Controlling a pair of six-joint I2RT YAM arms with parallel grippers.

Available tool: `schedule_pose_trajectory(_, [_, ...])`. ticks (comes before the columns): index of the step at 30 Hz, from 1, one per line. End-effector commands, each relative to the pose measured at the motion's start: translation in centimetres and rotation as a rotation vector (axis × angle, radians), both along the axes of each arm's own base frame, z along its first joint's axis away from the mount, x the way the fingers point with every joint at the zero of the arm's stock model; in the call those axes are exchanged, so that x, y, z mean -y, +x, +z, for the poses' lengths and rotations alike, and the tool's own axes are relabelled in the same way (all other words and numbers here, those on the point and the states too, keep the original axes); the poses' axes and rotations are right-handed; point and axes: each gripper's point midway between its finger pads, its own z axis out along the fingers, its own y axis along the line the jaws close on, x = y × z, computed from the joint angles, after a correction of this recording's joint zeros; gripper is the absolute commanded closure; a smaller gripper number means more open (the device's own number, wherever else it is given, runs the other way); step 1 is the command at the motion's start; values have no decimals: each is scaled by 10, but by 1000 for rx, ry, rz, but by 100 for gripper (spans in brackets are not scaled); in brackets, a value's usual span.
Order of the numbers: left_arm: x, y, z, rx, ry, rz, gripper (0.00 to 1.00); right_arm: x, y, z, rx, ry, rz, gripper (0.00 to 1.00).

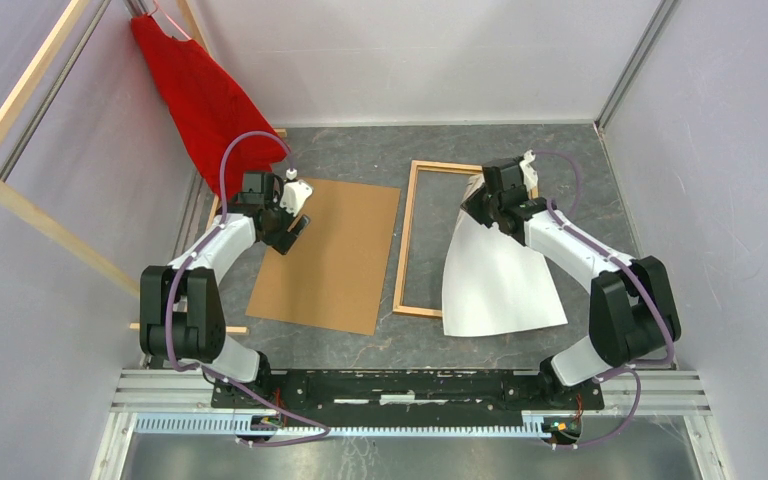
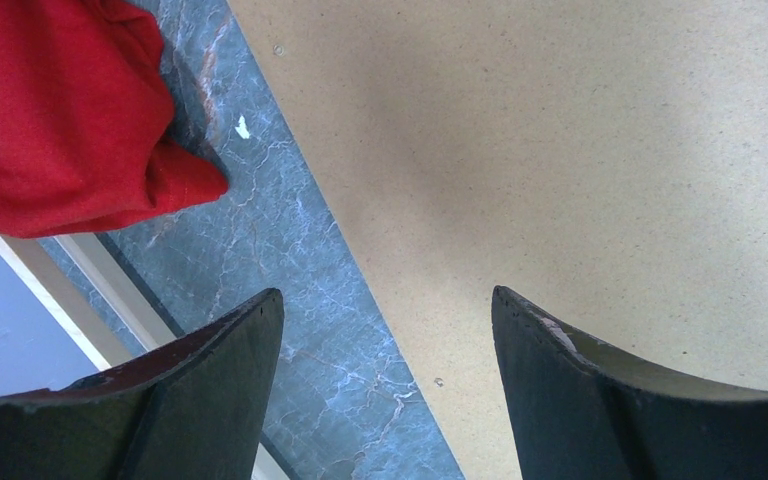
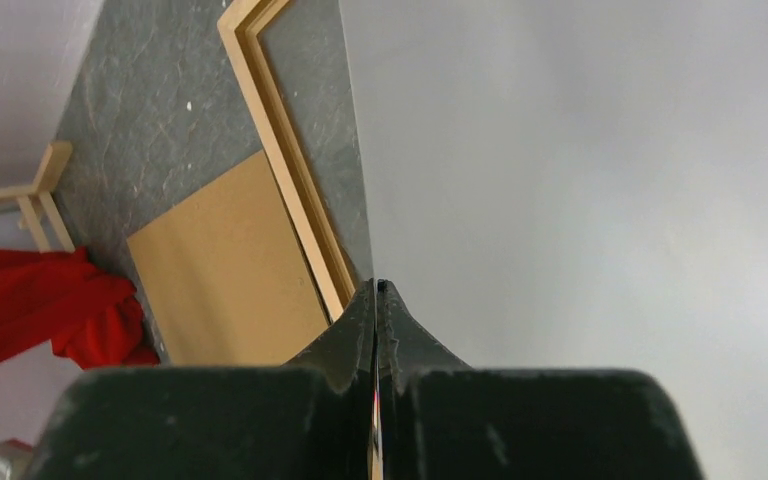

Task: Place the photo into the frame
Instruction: Turn over the photo from the photo frame.

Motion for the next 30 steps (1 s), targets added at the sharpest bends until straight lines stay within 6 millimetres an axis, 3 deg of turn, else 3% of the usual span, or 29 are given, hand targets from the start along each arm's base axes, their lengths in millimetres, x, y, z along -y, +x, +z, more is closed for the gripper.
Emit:
schedule_pose_trajectory(1, [1, 6, -2, 15, -8, 28, 18, 4, 28, 30, 115, 54, -167, 100])
schedule_pose_trajectory(14, [1, 5, -11, -1, 2, 16, 18, -11, 56, 33, 165, 44, -191, 100])
schedule_pose_trajectory(24, [1, 5, -13, -6, 2, 17, 19, 4, 64, 37, 202, -60, -218, 100])
schedule_pose_trajectory(30, [0, 4, -14, -9, 4, 15, 19, -1, 74, 43, 229, -84, -173, 100])
